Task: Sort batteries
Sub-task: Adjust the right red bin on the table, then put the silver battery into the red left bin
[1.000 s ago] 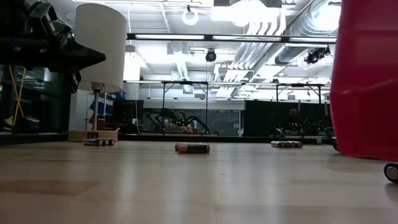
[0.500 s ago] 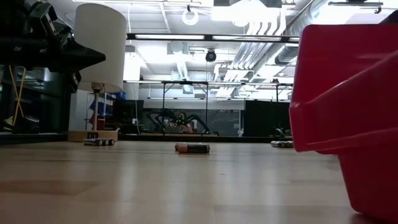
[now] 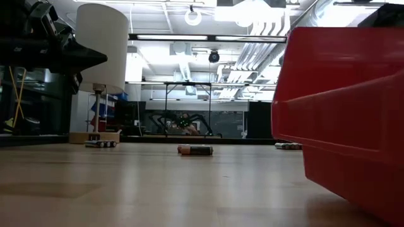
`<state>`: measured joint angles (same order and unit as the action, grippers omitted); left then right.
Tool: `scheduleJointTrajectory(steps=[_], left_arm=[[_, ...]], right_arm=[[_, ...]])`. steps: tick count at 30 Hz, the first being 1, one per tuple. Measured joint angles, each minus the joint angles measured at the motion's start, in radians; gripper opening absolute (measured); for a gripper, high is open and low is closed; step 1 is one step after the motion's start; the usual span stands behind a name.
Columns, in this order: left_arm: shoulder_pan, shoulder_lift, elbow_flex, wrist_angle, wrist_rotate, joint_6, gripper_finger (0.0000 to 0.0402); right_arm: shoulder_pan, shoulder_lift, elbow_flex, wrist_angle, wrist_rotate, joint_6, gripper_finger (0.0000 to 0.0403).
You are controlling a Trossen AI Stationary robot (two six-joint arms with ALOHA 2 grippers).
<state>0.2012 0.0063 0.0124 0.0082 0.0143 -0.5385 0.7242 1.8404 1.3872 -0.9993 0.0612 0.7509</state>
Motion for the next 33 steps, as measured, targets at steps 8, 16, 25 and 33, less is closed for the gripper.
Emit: scheduleJointTrajectory(steps=[8, 16, 25, 33], left_arm=[[0.0, 0.0, 0.0, 0.0, 0.0, 0.0, 0.0], [0.0, 0.0, 0.0, 0.0, 0.0, 0.0, 0.0], [0.0, 0.0, 0.0, 0.0, 0.0, 0.0, 0.0], [0.0, 0.0, 0.0, 0.0, 0.0, 0.0, 0.0]], right_arm=[[0.0, 0.0, 0.0, 0.013, 0.008, 0.01, 0.0018], [-0.004, 0.0, 0.0, 0.016, 0.006, 0.046, 0.0087], [-0.038, -0.011, 0.0, 0.013, -0.063, 0.053, 0.0182], [-0.079, -0.153, 0.0, -0.037, -0.067, 0.052, 0.0206]])
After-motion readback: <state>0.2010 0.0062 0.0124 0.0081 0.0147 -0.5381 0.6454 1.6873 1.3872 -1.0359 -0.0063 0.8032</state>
